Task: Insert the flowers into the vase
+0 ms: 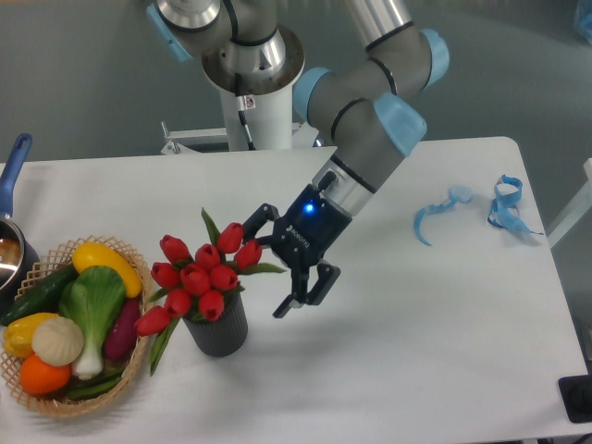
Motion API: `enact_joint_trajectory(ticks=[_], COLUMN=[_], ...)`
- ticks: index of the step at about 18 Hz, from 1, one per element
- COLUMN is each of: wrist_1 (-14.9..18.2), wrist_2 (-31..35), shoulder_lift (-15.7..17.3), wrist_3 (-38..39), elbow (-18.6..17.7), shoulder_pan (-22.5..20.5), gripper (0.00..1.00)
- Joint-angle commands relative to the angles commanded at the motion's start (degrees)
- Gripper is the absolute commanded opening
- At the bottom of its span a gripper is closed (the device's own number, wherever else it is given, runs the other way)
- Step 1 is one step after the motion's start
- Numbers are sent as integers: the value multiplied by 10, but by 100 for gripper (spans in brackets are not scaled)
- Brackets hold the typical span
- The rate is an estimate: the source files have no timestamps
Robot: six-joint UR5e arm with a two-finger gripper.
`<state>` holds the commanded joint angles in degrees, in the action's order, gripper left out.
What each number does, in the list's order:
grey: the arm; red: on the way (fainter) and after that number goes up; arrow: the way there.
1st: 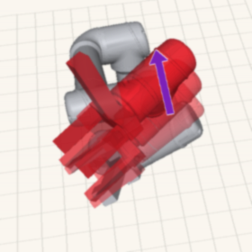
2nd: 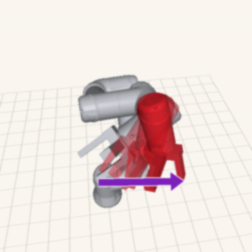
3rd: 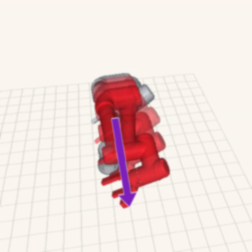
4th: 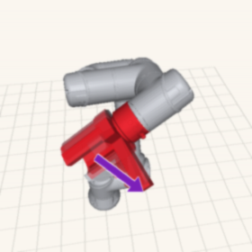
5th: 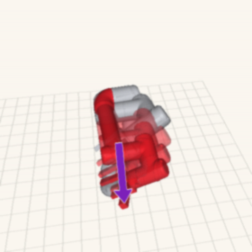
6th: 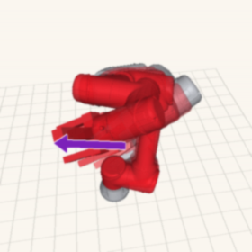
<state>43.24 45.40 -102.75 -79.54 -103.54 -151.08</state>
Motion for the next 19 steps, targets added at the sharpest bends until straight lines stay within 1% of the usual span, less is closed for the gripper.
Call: enact_joint_trajectory(ticks=[2, 4, 5, 6, 7, 8, 9, 10, 11, 12, 14, 16, 19], wrist_1=[1, 3, 6, 17, 35, 58, 82, 118, 157, 193, 201, 202, 217], wrist_2=[92, 145, 178, 218, 258, 285, 302, 316, 332, 357, 360, 358, 337], shoulder_lift=[10, 16, 23, 40, 54, 60, 64, 74, 83, 92, 96, 94, 105], wrist_3=[0, 1, 1, -1, -2, -7, -37, -91, -155, -241, -300, -319, -343], elbow=[18, 42, 67, 76, 84, 93, 106, 119, 123, 124, 122, 120, 113], shoulder_pan=[-17, -36, -47, -48, -57, -67, -69, -72, -84, -111, -129, -148, -167], gripper=[100, 100, 100, 100, 100, 100, 100, 100, 100, 100, 100, 100, 100])
